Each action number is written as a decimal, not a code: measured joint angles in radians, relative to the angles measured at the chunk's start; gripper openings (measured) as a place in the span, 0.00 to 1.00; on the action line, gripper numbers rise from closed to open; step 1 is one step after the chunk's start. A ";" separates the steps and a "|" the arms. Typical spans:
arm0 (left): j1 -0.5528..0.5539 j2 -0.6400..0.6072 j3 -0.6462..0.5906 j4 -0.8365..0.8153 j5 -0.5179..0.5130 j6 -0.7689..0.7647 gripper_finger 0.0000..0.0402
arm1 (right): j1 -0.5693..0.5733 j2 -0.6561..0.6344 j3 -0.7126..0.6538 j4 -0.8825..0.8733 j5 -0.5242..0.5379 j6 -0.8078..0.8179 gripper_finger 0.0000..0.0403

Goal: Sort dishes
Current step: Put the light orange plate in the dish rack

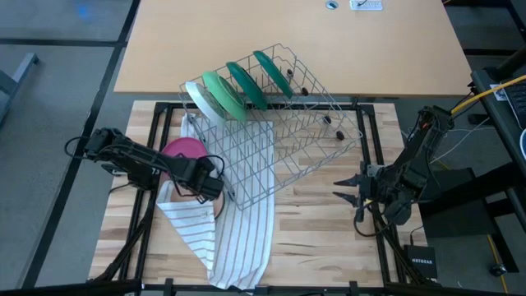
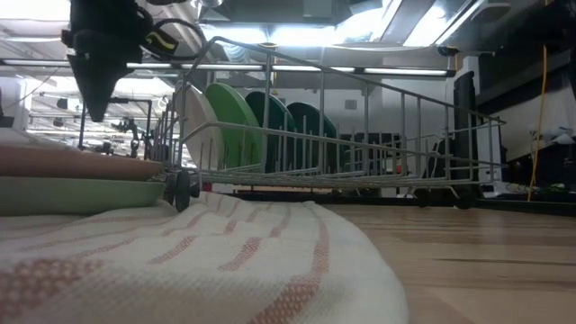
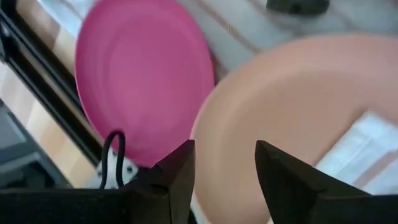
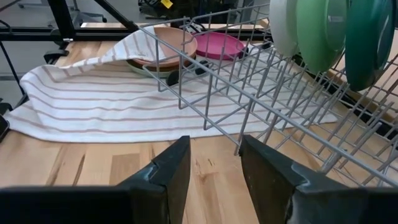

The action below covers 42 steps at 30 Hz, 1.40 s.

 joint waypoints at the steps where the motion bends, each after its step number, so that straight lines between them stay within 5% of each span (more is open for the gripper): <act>1: 0.004 0.000 0.000 -0.011 0.018 -0.002 0.41 | 0.000 0.002 0.000 0.001 0.000 0.000 0.36; 11: 0.004 0.000 0.000 -0.107 0.039 0.031 0.59 | 0.000 0.003 0.000 0.027 0.000 -0.001 0.36; 32: 0.004 0.000 -0.333 0.157 0.080 0.011 0.58 | 0.000 0.003 0.000 0.027 0.000 0.014 0.36; 42: 0.002 0.000 -0.352 0.188 0.112 0.082 0.35 | 0.000 0.003 0.000 0.026 0.000 0.014 0.36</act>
